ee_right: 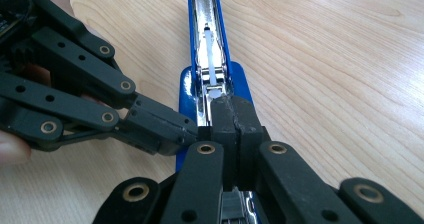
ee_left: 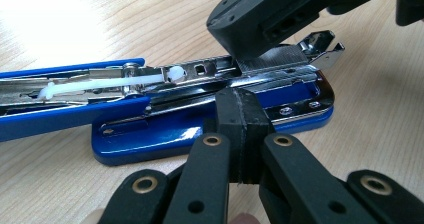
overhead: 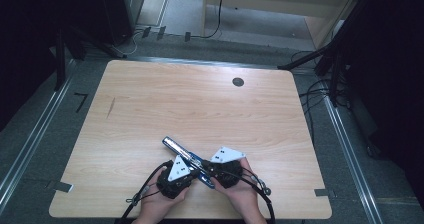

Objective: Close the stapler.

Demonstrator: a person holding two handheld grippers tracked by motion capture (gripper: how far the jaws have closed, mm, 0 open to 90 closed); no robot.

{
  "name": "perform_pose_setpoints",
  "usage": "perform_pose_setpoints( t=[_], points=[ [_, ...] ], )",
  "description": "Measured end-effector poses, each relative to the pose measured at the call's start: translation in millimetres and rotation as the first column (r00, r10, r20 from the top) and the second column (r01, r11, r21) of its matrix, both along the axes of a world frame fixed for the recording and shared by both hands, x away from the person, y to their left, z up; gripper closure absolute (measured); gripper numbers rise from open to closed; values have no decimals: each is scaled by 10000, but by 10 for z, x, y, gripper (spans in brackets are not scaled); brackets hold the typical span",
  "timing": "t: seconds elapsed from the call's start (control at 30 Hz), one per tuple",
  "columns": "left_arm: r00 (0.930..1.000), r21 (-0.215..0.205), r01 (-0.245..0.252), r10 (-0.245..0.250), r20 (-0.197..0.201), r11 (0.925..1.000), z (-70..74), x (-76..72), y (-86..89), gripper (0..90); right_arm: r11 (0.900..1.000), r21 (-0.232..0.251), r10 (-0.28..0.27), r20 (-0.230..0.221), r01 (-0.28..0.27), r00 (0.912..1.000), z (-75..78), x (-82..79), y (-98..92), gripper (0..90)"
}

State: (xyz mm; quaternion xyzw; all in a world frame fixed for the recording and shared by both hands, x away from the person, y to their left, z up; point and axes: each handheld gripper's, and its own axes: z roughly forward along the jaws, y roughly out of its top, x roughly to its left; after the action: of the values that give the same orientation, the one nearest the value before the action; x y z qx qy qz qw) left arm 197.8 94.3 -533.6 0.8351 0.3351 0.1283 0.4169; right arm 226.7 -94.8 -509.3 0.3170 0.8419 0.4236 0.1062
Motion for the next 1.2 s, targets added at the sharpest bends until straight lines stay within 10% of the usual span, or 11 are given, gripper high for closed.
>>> perform_pose_setpoints(
  t=[1.2],
  points=[
    [9993, -296, -216, 206, -307, 9993, 1, 34, 60, 900, 10000, 33, 49, -115, -48, 9999, 8, -74, -100, 900]
  ],
)
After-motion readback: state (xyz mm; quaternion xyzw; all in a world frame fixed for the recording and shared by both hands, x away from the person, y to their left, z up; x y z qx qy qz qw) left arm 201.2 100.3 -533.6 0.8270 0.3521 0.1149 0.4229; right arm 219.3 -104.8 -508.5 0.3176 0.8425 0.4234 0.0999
